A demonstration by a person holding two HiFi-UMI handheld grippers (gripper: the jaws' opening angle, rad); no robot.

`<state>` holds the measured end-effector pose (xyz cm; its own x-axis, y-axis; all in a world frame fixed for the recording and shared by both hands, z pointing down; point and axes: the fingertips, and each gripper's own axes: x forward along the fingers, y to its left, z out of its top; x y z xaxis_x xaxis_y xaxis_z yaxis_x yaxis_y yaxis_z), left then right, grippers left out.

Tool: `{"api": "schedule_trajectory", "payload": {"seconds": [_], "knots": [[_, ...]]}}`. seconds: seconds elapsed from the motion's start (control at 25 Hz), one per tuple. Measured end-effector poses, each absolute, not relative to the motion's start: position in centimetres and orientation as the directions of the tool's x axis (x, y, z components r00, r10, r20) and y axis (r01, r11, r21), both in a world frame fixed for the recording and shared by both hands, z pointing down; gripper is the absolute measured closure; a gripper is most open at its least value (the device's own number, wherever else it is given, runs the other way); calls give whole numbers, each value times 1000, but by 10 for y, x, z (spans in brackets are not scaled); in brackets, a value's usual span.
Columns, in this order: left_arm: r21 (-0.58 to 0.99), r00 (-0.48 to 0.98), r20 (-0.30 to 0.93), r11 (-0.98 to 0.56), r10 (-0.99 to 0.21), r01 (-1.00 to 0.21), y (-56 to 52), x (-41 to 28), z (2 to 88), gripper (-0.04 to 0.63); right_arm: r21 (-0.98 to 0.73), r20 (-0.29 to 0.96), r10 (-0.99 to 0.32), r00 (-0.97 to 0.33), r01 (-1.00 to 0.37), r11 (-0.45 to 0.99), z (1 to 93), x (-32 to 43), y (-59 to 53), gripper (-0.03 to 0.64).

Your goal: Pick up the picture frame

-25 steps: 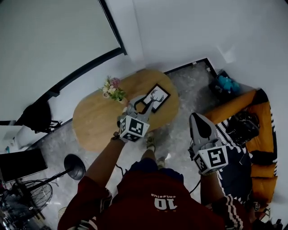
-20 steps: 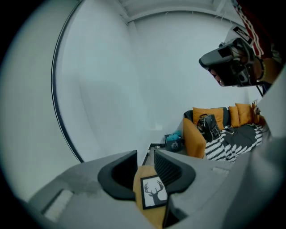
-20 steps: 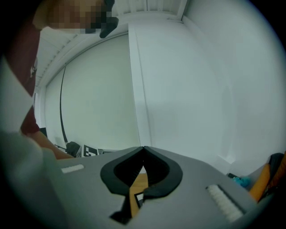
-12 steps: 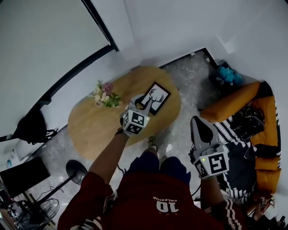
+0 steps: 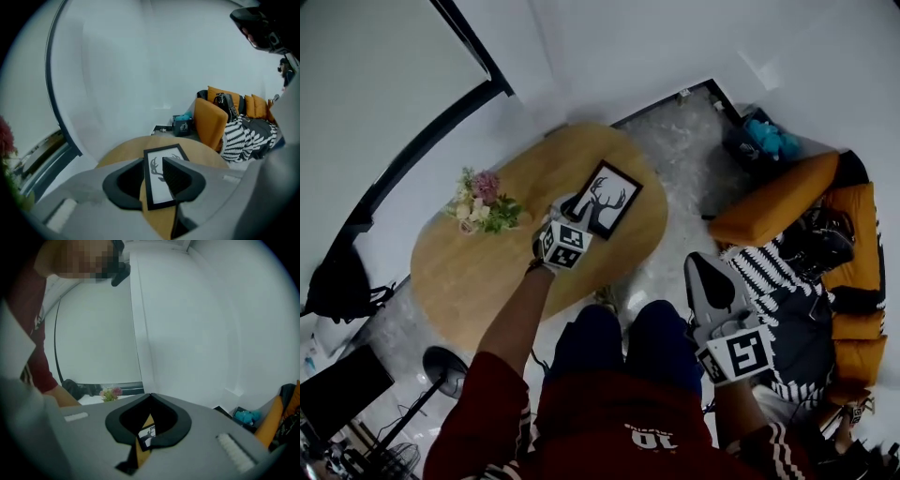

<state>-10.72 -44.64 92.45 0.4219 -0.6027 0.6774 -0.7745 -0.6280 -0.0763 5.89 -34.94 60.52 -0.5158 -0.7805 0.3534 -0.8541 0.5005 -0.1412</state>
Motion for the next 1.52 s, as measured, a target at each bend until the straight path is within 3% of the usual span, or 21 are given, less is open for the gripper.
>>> {"api": "schedule_trajectory", "payload": {"seconds": [0.32, 0.64, 0.76, 1.04, 1.52], "knots": [[-137, 361, 752, -666, -551, -733, -458, -122, 1004, 474, -154, 390, -756, -525, -847, 509, 647, 63, -346, 615], [-93, 325, 827, -683, -458, -724, -463, -126, 1046, 476, -195, 423, -745, -516, -854, 482, 670, 74, -344, 615], [-38, 335, 842, -665, -423, -745, -461, -123, 1050, 516, -201, 434, -745, -506, -861, 467, 668, 80, -343, 615], [182, 415, 850, -559, -324, -809, -463, -121, 1046, 521, -228, 456, -739, -496, -868, 442, 672, 80, -342, 615], [144, 391, 803, -489, -450, -860, -448, -131, 977, 525, -235, 455, -725, -517, -855, 463, 619, 77, -322, 615]]}}
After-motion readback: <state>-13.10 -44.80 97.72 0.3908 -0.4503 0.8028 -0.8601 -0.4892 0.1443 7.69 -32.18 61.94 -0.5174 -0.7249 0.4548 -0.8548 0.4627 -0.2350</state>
